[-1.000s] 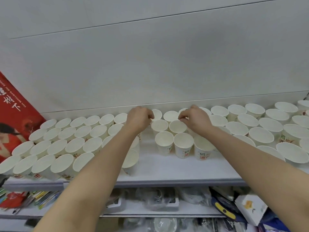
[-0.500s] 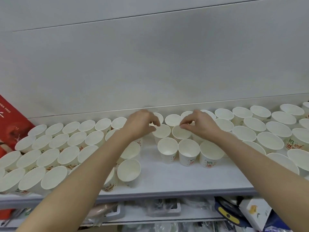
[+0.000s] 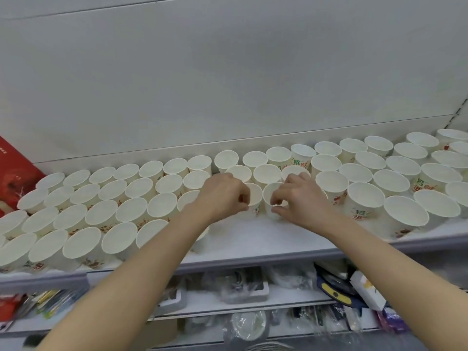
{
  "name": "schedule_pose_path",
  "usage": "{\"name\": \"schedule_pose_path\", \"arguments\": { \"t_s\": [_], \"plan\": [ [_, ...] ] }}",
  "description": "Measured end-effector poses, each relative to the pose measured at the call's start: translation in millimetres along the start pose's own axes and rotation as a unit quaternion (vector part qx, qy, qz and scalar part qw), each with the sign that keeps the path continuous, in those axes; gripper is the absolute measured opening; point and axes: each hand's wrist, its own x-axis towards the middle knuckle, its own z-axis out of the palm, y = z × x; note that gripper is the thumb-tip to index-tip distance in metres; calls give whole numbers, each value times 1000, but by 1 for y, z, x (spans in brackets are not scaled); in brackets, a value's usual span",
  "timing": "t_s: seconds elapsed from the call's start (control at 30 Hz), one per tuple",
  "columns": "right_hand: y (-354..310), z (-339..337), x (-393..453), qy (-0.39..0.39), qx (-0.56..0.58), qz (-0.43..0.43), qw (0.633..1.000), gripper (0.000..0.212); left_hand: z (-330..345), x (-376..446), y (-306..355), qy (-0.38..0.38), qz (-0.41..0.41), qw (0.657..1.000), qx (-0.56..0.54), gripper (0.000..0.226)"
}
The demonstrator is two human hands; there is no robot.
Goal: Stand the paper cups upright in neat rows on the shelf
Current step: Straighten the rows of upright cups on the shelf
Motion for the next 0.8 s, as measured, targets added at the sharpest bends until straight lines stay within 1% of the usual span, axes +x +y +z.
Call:
{"name": "schedule_pose_path", "arguments": {
  "t_s": [0.13, 0.23, 0.33, 0.5, 0.53, 0.6, 0.67, 0.7, 0.73, 0.8],
  "plan": [
    [-11, -3, -11, 10, 6, -1, 1000, 11, 4, -10, -3, 25, -12, 1000, 8, 9],
    [-16, -4, -22, 17, 22, -9, 1000, 11, 2, -29, 3, 42, 5, 999, 10, 10],
    [-20, -3, -34, 29, 38, -11, 999, 10, -1, -52, 10, 37, 42, 998, 9, 12],
    [-21, -1, -50, 37, 65, -14, 997, 8, -3, -68, 15, 20, 60, 998, -14, 16],
    [-20, -2, -50, 37, 74, -10, 997, 10, -6, -68, 14, 20, 52, 998, -36, 17],
    [-15, -6, -41, 54, 106, 11, 993, 12, -17, -59, 8, 48, 18, 995, -80, 16],
    [-8, -11, -18, 84, 137, 53, 986, 7, -26, -36, -4, 87, -31, 992, -90, 14],
    [-3, -12, -4, 90, 139, 81, 983, 6, -27, -22, -10, 92, -55, 991, -84, 16],
    [1, -11, 10, 83, 135, 108, 981, 8, -26, -6, -15, 86, -74, 991, -72, 19],
    [10, -7, 35, 31, 109, 136, 984, 16, -17, 21, -23, 48, -83, 995, -36, 28]
  ]
}}
